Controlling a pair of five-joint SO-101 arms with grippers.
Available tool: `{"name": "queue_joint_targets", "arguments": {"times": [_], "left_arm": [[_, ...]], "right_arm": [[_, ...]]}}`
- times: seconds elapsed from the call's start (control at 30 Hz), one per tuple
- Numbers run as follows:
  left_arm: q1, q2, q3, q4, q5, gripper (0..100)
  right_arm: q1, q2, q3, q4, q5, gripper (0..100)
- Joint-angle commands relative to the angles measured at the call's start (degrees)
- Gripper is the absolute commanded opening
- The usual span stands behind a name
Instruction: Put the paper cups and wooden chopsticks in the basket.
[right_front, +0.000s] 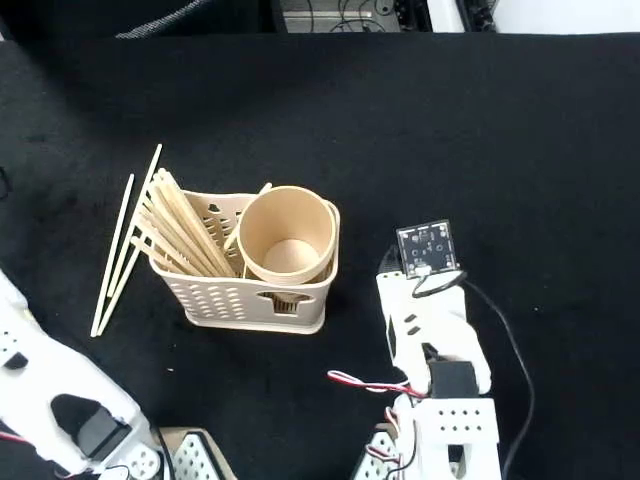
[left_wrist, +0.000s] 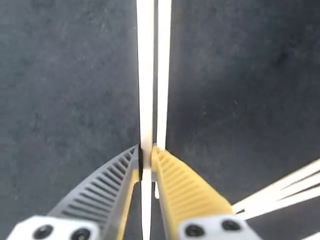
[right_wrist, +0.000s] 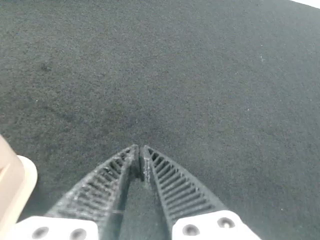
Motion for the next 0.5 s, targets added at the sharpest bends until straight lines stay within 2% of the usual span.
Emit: {"name": "queue_joint_targets", "arguments": {"times": [0.0, 0.27, 0.4, 0.47], "left_arm": [[-2.15, -9.67, 4.53, -0.7, 0.79, 3], [-2.24, -4.48, 16.66, -17.58, 0.88, 3], [-1.27, -1.85, 16.92, -18.64, 4.4, 3], [-1.45, -3.16, 15.25, -16.7, 6.24, 3]], "right_arm": [[-0.09, -0.57, -2.95, 0.18, 0.0, 1.3], [-0.09, -0.57, -2.95, 0.18, 0.0, 1.3], [-0.09, -0.57, -2.86, 0.18, 0.0, 1.3], [-0.09, -0.57, -2.86, 0.18, 0.0, 1.3]]}}
